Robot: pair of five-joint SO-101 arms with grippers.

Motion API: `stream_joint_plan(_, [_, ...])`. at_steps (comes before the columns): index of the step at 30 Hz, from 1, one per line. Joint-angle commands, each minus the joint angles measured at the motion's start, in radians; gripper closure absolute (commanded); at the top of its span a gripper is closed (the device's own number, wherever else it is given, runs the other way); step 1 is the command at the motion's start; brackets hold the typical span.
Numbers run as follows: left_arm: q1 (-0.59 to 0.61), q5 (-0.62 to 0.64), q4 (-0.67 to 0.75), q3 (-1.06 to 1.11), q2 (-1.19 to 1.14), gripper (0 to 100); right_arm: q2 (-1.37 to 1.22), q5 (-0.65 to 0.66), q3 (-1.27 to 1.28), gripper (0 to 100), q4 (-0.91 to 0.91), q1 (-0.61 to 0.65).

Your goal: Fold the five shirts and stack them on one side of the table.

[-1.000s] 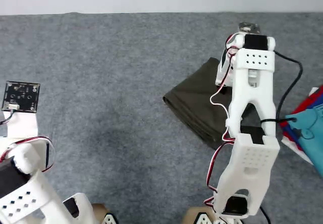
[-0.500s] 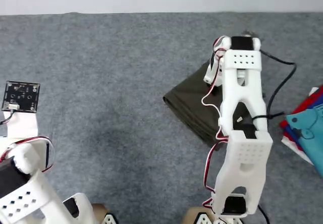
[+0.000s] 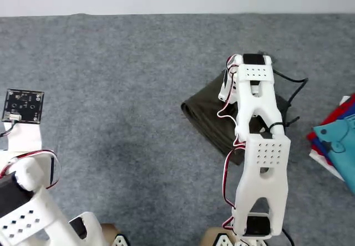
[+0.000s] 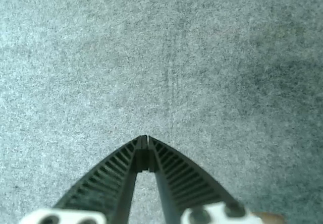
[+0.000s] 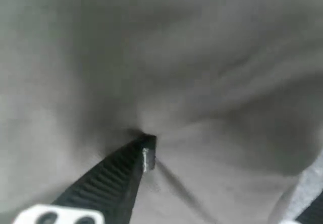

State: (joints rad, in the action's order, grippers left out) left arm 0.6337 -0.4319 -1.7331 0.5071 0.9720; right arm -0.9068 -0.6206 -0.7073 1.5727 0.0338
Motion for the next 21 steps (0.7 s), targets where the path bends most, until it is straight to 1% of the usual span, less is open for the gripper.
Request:
stream_joint_plan(1, [0.006,-0.009,0.0,0.016,0.009,99,-0.036,-0.011,-0.034,50.6,-0.028,0.004])
stream_joint_plan(5, [0.006,-0.011,0.002,0.054,0.014,99,-0.048,-0.006,-0.034,50.6,0.004,0.005])
stream_joint_plan(13, [0.006,-0.012,0.003,0.051,0.011,99,-0.054,-0.002,-0.028,50.8,0.074,0.005])
stream_joint_plan(14, [0.006,-0.012,0.003,0.051,0.011,99,-0.059,-0.002,-0.028,52.3,0.074,0.005])
stream_joint_plan(16, [0.006,-0.012,0.003,0.05,0.011,99,-0.077,-0.002,-0.032,58.4,0.077,0.005])
stream_joint_plan(18, [0.006,-0.012,0.003,0.05,0.011,99,-0.082,0.005,-0.04,66.6,0.082,0.004])
stream_joint_plan(21, [0.006,-0.012,0.003,0.05,0.014,99,-0.091,0.058,-0.058,79.5,0.096,0.004])
